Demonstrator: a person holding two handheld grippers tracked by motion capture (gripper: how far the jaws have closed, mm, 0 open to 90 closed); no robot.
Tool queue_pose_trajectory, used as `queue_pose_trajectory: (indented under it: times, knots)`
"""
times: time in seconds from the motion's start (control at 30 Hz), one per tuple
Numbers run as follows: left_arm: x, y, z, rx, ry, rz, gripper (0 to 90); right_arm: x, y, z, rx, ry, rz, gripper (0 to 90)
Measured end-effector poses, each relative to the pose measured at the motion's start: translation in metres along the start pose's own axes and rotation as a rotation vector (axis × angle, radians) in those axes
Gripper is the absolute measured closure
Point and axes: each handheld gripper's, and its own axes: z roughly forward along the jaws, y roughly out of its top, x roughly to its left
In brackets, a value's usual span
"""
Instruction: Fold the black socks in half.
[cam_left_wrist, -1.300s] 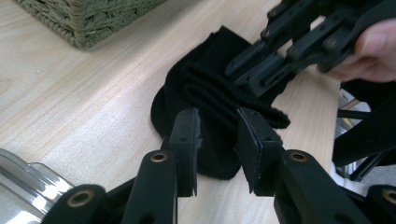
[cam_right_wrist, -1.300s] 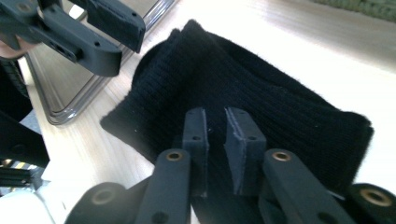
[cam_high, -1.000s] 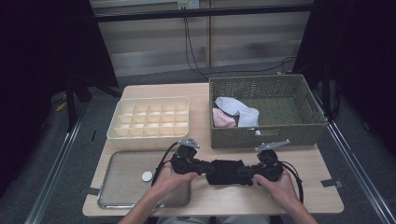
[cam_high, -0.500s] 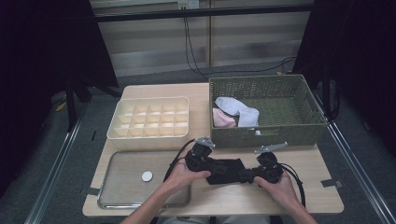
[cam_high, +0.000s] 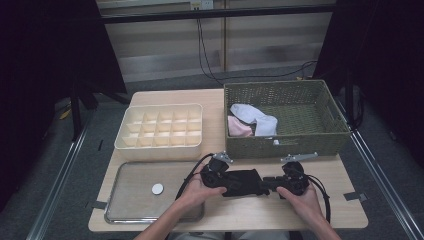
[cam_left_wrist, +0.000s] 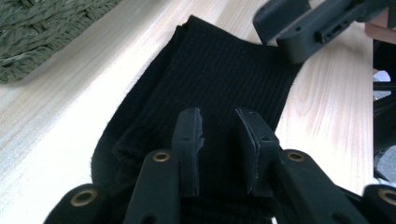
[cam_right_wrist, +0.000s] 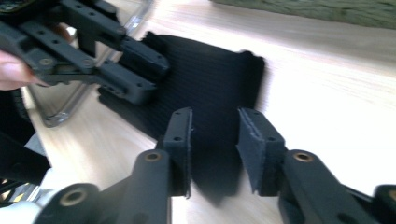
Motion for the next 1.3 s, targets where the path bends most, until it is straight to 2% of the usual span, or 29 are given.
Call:
queue_pose_trajectory:
  times: [0.07, 0.1, 0.13, 0.2, 0.33, 0.37, 0.4, 0.47, 0.5, 0.53, 0.57, 0.63, 0.67, 0.7, 0.73, 0.8, 0.9, 0.93, 1.0, 1.03, 1.07, 1.17, 1.27, 1.3]
  knots:
    - [0.001, -0.001, -0.001, -0.001, -0.003, -0.007, 70.1, -0.003, -0.001, 0.000, 0.003, -0.007, 0.016, 59.5]
    - [0.003, -0.002, 0.000, -0.019, -0.026, -0.017, 70.1, -0.004, -0.002, 0.001, 0.007, -0.007, 0.027, 58.0]
    - [0.003, -0.002, -0.001, -0.008, -0.008, -0.012, 70.9, -0.006, -0.003, 0.002, 0.017, -0.009, 0.033, 56.3]
    - [0.004, -0.002, 0.000, -0.014, -0.023, -0.007, 71.3, -0.006, -0.005, 0.004, 0.028, -0.003, 0.037, 53.4]
    - [0.002, -0.002, 0.000, -0.010, -0.011, 0.000, 71.2, -0.007, -0.005, 0.007, 0.033, 0.007, 0.070, 51.6]
    - [0.001, -0.002, -0.001, -0.002, 0.008, 0.003, 71.2, -0.007, -0.005, 0.008, 0.035, 0.002, 0.069, 51.5]
    - [0.001, -0.002, 0.000, -0.003, 0.007, 0.003, 71.3, -0.007, -0.005, 0.008, 0.037, 0.005, 0.068, 51.5]
    - [0.002, -0.002, 0.000, -0.005, 0.005, 0.002, 71.3, -0.007, -0.005, 0.009, 0.037, 0.015, 0.071, 53.8]
    - [0.002, -0.003, 0.000, -0.016, -0.011, -0.005, 71.3, -0.007, -0.005, 0.010, 0.039, 0.017, 0.069, 56.1]
    - [0.001, -0.003, 0.000, -0.003, 0.012, 0.002, 71.6, -0.006, -0.005, 0.012, 0.041, 0.032, 0.077, 56.7]
    - [0.000, -0.003, 0.000, -0.008, 0.012, 0.003, 71.6, -0.005, -0.005, 0.013, 0.036, 0.041, 0.079, 57.2]
    - [0.000, -0.003, 0.000, -0.004, 0.015, 0.005, 71.6, -0.003, -0.005, 0.015, 0.039, 0.037, 0.067, 59.2]
    - [0.001, -0.003, 0.000, -0.012, 0.002, 0.001, 71.6, -0.003, -0.004, 0.015, 0.042, 0.032, 0.068, 59.4]
    - [0.001, -0.004, 0.000, -0.014, -0.002, 0.003, 71.7, -0.003, -0.004, 0.015, 0.038, 0.035, 0.072, 59.5]
    - [0.001, -0.004, 0.000, -0.012, 0.011, 0.003, 71.7, -0.004, -0.004, 0.016, 0.034, 0.038, 0.075, 59.4]
    - [0.000, -0.005, 0.001, -0.029, 0.001, -0.003, 71.8, -0.005, -0.003, 0.017, 0.033, 0.044, 0.091, 60.6]
    - [-0.002, -0.006, 0.002, -0.032, 0.012, -0.047, 72.0, -0.005, -0.002, 0.018, 0.031, 0.046, 0.095, 62.9]
    - [-0.001, -0.006, 0.003, -0.041, -0.004, -0.043, 72.1, -0.005, -0.002, 0.019, 0.031, 0.049, 0.101, 64.1]
    - [-0.002, -0.006, 0.002, -0.031, 0.008, -0.032, 73.2, -0.006, -0.002, 0.019, 0.030, 0.052, 0.105, 68.1]
    - [-0.001, -0.006, 0.003, -0.043, -0.006, -0.042, 73.1, -0.006, -0.002, 0.019, 0.031, 0.051, 0.100, 69.7]
    - [-0.001, -0.006, 0.002, -0.032, 0.009, -0.044, 73.2, -0.005, -0.001, 0.019, 0.030, 0.047, 0.097, 72.3]
    - [-0.002, -0.005, 0.002, -0.029, 0.005, -0.037, 73.3, -0.004, 0.000, 0.017, 0.017, 0.056, 0.085, 77.3]
    - [-0.005, -0.005, 0.002, -0.015, 0.013, -0.021, 72.9, -0.001, 0.002, 0.015, -0.001, 0.058, 0.075, 79.0]
    - [-0.005, -0.005, 0.002, -0.011, 0.008, -0.027, 72.4, 0.000, 0.003, 0.013, -0.012, 0.064, 0.069, 79.4]
